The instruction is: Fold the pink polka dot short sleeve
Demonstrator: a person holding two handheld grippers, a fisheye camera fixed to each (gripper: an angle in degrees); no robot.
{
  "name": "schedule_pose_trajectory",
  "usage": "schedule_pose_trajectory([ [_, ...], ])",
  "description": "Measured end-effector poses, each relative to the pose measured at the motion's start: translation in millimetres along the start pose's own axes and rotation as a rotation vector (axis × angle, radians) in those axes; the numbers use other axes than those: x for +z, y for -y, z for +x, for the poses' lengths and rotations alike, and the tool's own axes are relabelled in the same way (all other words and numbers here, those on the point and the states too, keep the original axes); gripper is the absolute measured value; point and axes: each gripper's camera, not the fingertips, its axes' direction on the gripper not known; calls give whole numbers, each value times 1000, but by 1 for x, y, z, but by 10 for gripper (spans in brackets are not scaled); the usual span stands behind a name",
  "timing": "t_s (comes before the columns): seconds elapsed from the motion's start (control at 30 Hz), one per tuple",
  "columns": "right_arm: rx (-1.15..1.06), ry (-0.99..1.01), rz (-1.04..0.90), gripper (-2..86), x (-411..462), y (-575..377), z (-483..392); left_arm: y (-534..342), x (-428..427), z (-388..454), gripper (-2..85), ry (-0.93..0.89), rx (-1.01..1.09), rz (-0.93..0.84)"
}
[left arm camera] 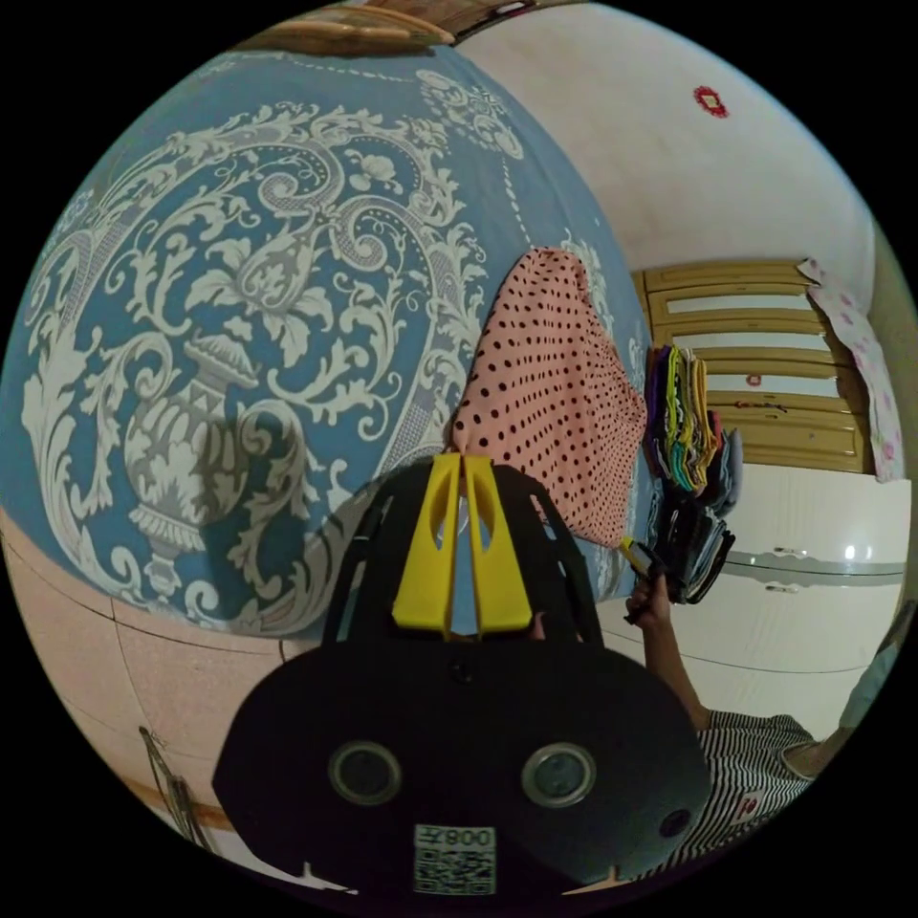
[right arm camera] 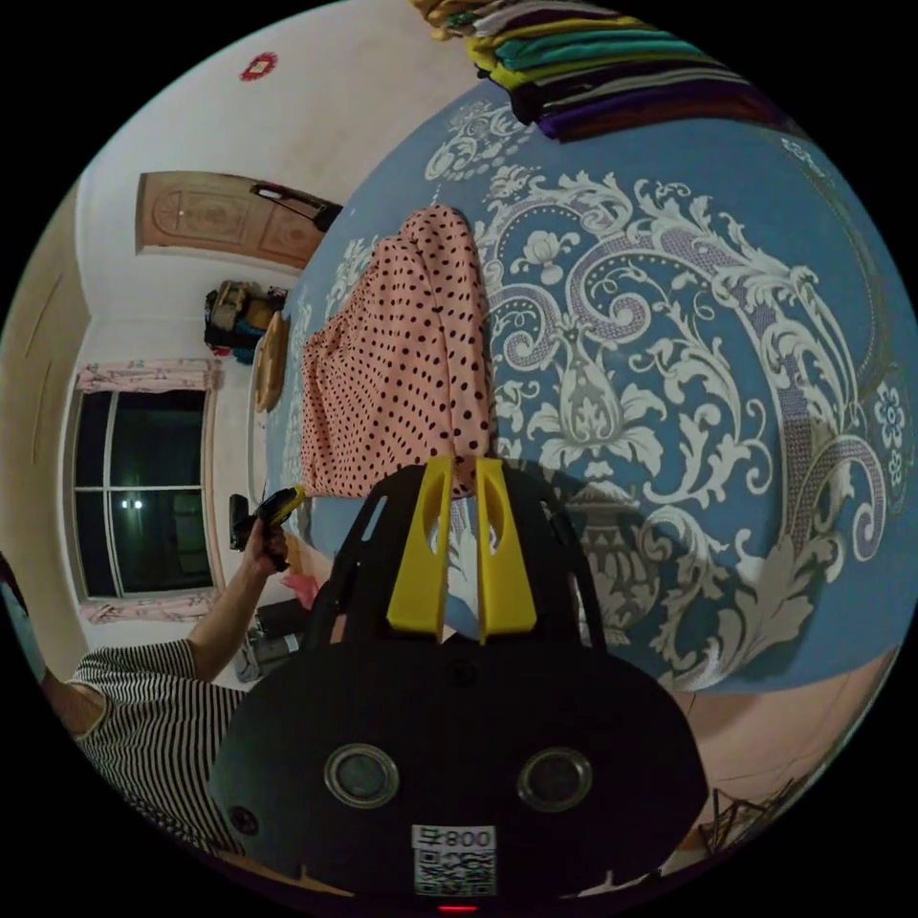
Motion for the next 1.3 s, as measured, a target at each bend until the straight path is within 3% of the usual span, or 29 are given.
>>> schedule_pose_trajectory([
  [0.27, -2, -45, -20, 3, -34, -22, 19, -32, 26, -36, 5, 38, -7, -2],
  [0.57, 56, 94, 109, 21, -80, -47, 62, -74, 75, -53, 5, 65, -16, 45],
  [0.73, 29, 122, 60, 65, -76, -57, 68, -100, 112, -64, 7, 50, -50, 42],
  [1.0, 39, 102, 3, 36, -69, -52, 80, -155, 158, -55, 14, 97, 11, 99],
  [1.1, 60, 125, -5, 13, -67, -50, 88, -179, 191, -24, 21, 112, 163, 67],
  [1.3, -6, 226, 55, 3, -94, -47, 80, -233, 314, 104, 53, 85, 679, -131],
])
